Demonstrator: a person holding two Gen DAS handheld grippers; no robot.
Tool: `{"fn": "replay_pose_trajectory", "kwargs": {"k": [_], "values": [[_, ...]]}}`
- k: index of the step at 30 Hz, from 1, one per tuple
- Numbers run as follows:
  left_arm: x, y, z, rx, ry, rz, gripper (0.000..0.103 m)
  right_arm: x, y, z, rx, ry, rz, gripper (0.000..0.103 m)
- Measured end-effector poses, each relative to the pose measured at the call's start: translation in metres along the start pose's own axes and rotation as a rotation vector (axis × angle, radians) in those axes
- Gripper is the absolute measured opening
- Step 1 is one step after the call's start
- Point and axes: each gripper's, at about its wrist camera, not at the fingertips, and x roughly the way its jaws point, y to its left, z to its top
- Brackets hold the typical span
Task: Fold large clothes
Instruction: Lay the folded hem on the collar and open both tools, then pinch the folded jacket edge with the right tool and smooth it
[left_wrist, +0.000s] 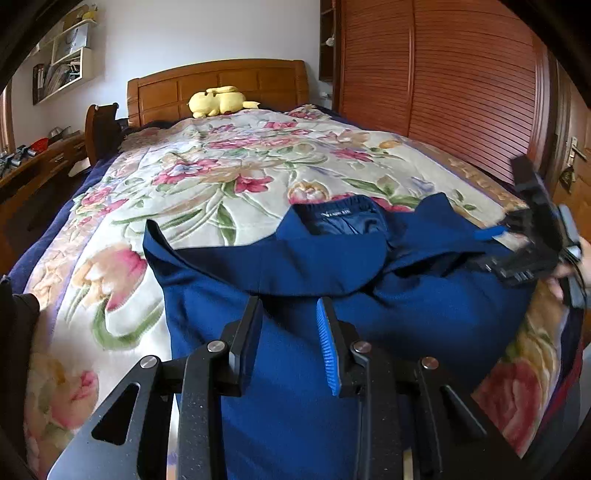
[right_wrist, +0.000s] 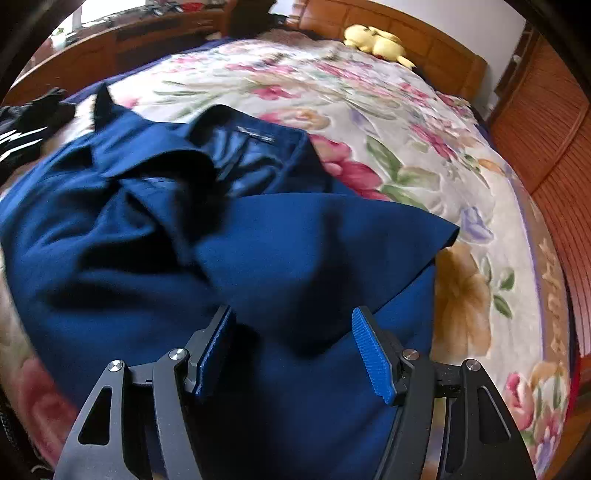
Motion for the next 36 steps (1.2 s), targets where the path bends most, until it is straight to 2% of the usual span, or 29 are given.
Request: {"fn": "replay_pose_trajectory", "kwargs": {"k": [1,3,5,7,10,14,16,18,20,23,26,29,36], "values": [[-0.001,0.001,-0.001,-0.001,0.0,-0.008,0.031,0.004,-0.003,0.005,-0.002,0.007,-0.017,0.064],[-0.006,0.003,-0.005,0.002,-0.005,-0.025,0.031,0.011,-0.007,0.019,-0.019,0.016,-0.059,0.048],[-0.01,0.006,-0.006,0.003,-0.011,-0.034,0.031,0.017,-0.008,0.034,-0.041,0.013,-0.093,0.019],[-0.013,0.009,-0.008,0.005,-0.017,-0.035,0.031,0.022,-0.005,0.052,-0.069,0.005,-0.138,0.012],[-0.014,0.014,-0.011,0.009,-0.02,-0.013,0.031,0.028,0.001,0.084,-0.083,-0.024,-0.17,0.01],[-0.011,0.021,-0.014,0.001,-0.013,0.0,0.031,0.033,0.013,0.127,-0.103,-0.082,-0.194,0.01],[-0.011,0.025,-0.014,-0.008,-0.011,0.0,0.031,0.035,0.018,0.138,-0.092,-0.104,-0.186,0.01],[-0.012,0.028,-0.015,-0.015,-0.015,-0.001,0.031,0.039,0.023,0.153,-0.079,-0.1,-0.18,0.02],[-0.012,0.029,-0.015,-0.02,-0.015,0.0,0.031,0.04,0.027,0.156,-0.064,-0.109,-0.17,0.044],[-0.011,0.031,-0.016,-0.024,-0.012,0.0,0.031,0.03,0.035,0.158,-0.06,-0.147,-0.138,0.06],[-0.011,0.033,-0.016,-0.027,-0.011,-0.001,0.031,0.021,0.041,0.147,-0.066,-0.158,-0.096,0.062],[-0.013,0.034,-0.016,-0.028,-0.016,0.0,0.031,0.01,0.047,0.131,-0.084,-0.152,-0.016,0.062],[-0.012,0.038,-0.016,-0.039,-0.015,0.004,0.031,-0.004,0.079,0.092,-0.177,-0.111,0.113,0.062]]}}
